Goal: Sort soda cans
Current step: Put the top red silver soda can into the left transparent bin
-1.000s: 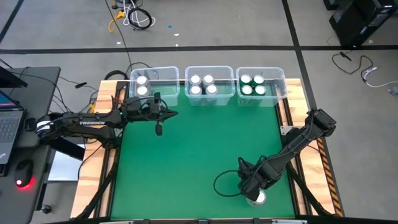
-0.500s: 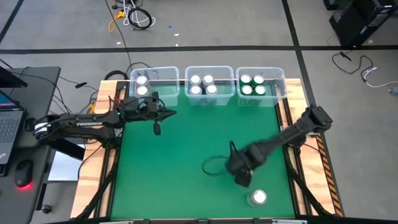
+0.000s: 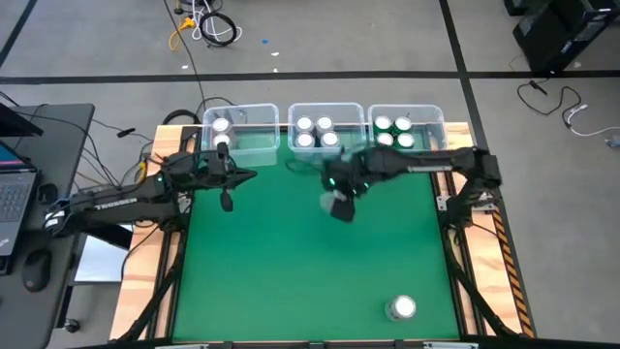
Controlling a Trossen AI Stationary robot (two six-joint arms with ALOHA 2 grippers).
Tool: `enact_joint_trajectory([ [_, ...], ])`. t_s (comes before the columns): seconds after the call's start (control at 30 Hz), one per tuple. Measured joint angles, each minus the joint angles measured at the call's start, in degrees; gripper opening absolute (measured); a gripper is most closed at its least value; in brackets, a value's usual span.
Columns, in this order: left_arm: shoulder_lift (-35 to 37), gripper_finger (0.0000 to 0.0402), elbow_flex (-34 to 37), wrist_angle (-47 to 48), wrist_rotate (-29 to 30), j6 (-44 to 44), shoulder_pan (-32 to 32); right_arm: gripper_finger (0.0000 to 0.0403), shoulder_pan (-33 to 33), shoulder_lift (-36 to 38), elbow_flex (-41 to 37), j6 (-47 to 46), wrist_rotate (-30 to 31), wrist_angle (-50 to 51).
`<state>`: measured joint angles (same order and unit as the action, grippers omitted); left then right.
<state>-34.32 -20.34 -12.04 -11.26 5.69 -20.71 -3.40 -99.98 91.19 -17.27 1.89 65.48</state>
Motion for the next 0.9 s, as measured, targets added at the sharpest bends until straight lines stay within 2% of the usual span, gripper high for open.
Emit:
enact_joint_trajectory([
  [0.23, 6.7, 0.0000, 0.0, 5.2, 2.4, -0.1, 0.0, 0.0289, -5.2, -14.8, 20.0, 13.0, 1.3, 3.8],
  [0.5, 14.5, 0.0000, 0.0, 10.5, 2.4, -1.0, 0.0, 0.0289, -6.6, -31.9, 44.0, 20.3, 1.3, 13.5],
  [0.67, 18.8, 0.0000, 0.0, 13.5, 2.4, -1.3, 0.0, 0.0289, -6.7, -34.9, 41.8, 20.7, -1.8, 12.5],
  [0.9, 21.4, 0.0000, 0.0, 15.1, 2.3, -1.5, 0.1, 0.0289, -6.1, -35.9, 41.6, 20.1, -2.4, 10.2],
])
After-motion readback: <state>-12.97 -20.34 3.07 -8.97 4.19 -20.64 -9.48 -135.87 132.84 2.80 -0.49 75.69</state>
